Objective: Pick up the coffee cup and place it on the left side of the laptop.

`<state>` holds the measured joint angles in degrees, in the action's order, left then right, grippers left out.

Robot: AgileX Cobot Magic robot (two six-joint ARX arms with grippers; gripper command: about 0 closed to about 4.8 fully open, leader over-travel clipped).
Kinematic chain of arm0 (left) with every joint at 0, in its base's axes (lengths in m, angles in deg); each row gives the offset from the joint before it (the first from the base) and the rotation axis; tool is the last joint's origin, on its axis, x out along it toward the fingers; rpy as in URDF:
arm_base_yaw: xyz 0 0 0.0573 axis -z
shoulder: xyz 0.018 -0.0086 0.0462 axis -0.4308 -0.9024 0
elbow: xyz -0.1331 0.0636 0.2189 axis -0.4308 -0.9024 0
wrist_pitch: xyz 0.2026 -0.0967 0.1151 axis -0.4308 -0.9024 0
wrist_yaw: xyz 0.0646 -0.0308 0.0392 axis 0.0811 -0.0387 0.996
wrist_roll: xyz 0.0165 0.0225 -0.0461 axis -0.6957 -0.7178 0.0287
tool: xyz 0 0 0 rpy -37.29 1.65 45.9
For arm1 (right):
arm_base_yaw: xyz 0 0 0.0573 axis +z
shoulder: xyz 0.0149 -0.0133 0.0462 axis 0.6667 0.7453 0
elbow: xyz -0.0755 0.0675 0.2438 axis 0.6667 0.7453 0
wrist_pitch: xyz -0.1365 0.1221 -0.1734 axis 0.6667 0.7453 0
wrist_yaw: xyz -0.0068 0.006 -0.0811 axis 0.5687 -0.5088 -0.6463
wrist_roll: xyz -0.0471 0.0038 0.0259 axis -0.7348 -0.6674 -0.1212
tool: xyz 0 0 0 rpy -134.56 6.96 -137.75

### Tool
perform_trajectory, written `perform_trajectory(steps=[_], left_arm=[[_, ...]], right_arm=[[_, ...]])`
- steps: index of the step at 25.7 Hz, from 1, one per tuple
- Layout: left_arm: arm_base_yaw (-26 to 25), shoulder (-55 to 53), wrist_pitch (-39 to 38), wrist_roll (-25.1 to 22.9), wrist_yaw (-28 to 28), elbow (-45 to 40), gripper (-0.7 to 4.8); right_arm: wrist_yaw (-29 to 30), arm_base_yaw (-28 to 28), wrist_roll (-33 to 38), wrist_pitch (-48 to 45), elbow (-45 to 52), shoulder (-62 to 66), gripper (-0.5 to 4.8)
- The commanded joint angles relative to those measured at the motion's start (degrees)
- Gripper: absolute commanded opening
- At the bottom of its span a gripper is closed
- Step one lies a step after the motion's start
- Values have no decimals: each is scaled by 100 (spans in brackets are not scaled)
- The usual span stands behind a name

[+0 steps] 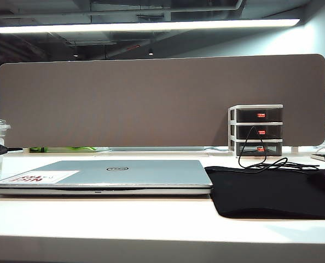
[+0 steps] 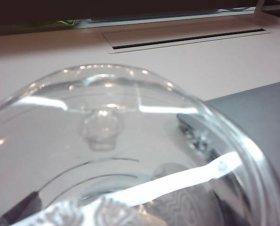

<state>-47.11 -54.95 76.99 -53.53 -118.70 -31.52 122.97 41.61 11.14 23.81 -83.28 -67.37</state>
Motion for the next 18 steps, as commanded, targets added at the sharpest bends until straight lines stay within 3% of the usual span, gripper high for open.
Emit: perform_trajectory(steps=[1,11,18], left_arm=[[-39,26,35,343,-48,9,479],[-111,551,83,428,0,-855,479],[-463,1274,81,468,313,-1685,479]], right_arm=[[0,0,-20,-101,28,-11,-1],[46,2,35,-96,28,-11,-1],[50,2,35,-103,28,-11,-1]])
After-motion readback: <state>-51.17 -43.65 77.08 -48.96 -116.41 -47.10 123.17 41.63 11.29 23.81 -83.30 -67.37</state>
